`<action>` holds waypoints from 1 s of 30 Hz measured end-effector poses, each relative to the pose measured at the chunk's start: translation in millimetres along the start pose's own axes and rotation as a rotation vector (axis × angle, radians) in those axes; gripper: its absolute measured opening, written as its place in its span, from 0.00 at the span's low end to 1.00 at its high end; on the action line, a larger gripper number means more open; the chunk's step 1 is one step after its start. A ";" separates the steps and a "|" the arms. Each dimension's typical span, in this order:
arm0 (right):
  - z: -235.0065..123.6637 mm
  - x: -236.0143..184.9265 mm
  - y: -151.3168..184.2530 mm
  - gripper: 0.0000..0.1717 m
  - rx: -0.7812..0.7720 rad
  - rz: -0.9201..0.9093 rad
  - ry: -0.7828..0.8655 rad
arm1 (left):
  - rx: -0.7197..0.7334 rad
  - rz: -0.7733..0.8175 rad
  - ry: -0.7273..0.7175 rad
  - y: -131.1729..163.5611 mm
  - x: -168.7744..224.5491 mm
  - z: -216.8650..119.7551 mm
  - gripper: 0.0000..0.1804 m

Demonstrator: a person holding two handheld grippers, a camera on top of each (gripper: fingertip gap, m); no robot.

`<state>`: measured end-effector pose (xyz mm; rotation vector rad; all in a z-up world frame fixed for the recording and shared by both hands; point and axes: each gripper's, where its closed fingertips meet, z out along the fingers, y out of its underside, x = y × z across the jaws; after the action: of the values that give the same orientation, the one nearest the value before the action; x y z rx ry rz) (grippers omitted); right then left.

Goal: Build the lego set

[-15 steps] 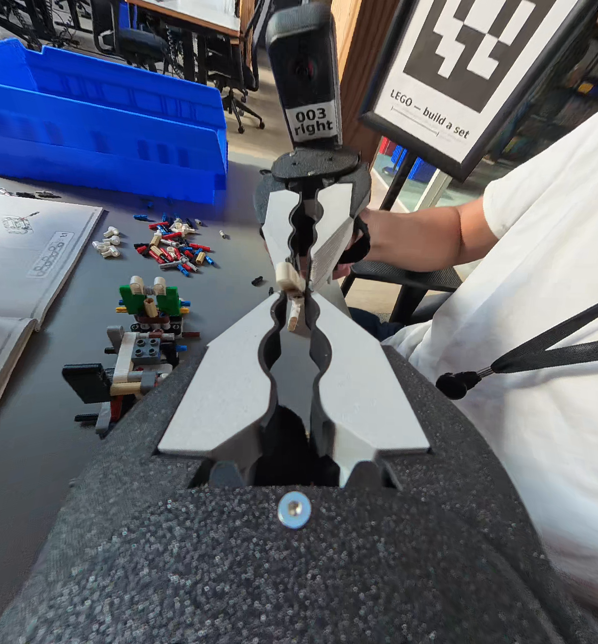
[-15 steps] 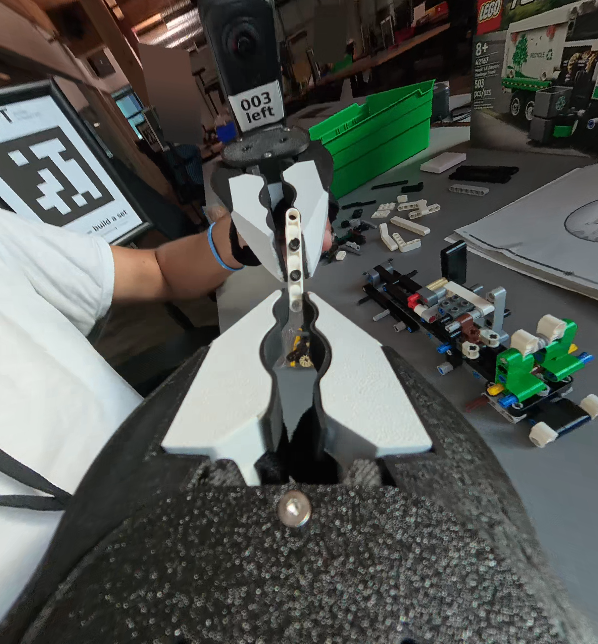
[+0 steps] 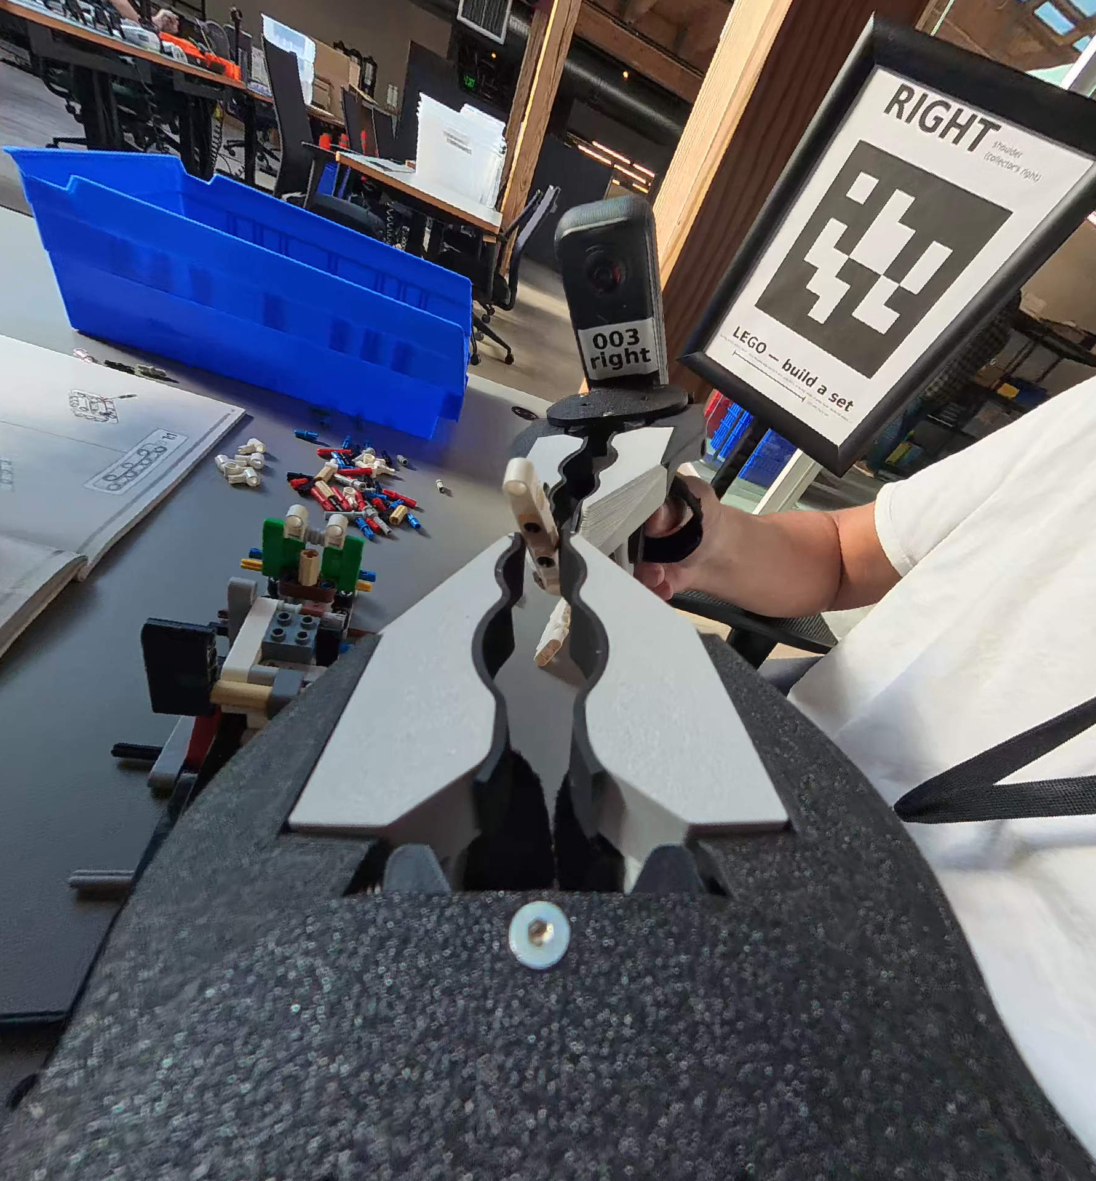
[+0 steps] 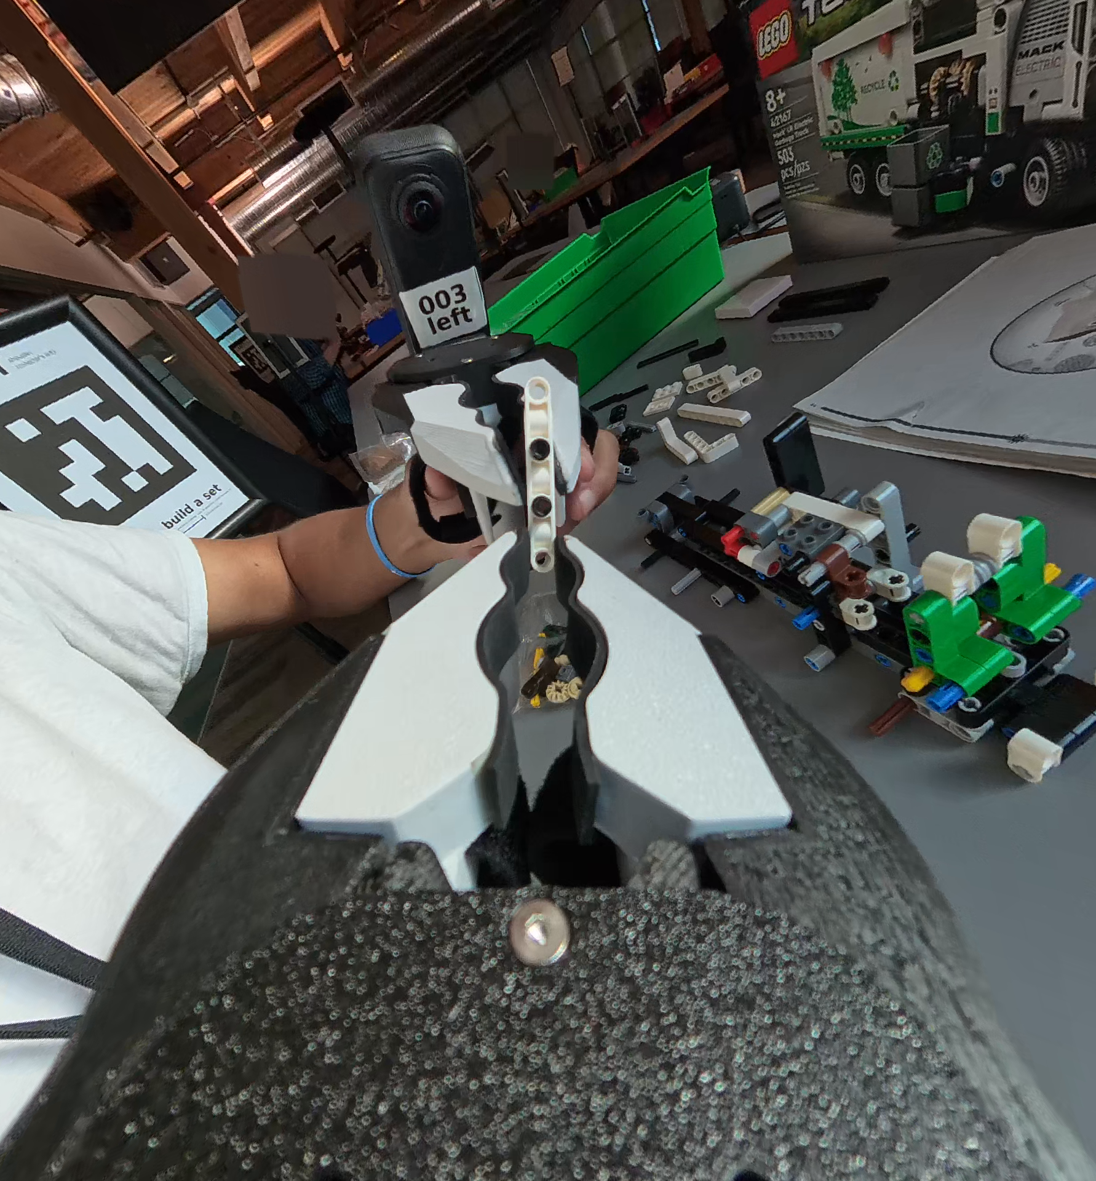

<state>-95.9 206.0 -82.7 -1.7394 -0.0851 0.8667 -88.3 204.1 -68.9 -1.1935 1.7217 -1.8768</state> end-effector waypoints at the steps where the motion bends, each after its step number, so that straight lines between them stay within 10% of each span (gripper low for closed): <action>1: 0.1 -1.4 -0.8 0.03 -0.005 -0.007 0.007 | 0.017 -0.013 0.009 -2.0 1.0 0.3 0.04; 30: 1.7 -11.4 -4.7 0.03 0.008 0.120 -0.082 | 0.064 -0.008 0.044 -10.1 7.4 -0.7 0.04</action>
<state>-103.5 203.7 -73.1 -1.7149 -0.0323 1.0252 -90.3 201.4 -56.8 -1.1453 1.6687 -1.9610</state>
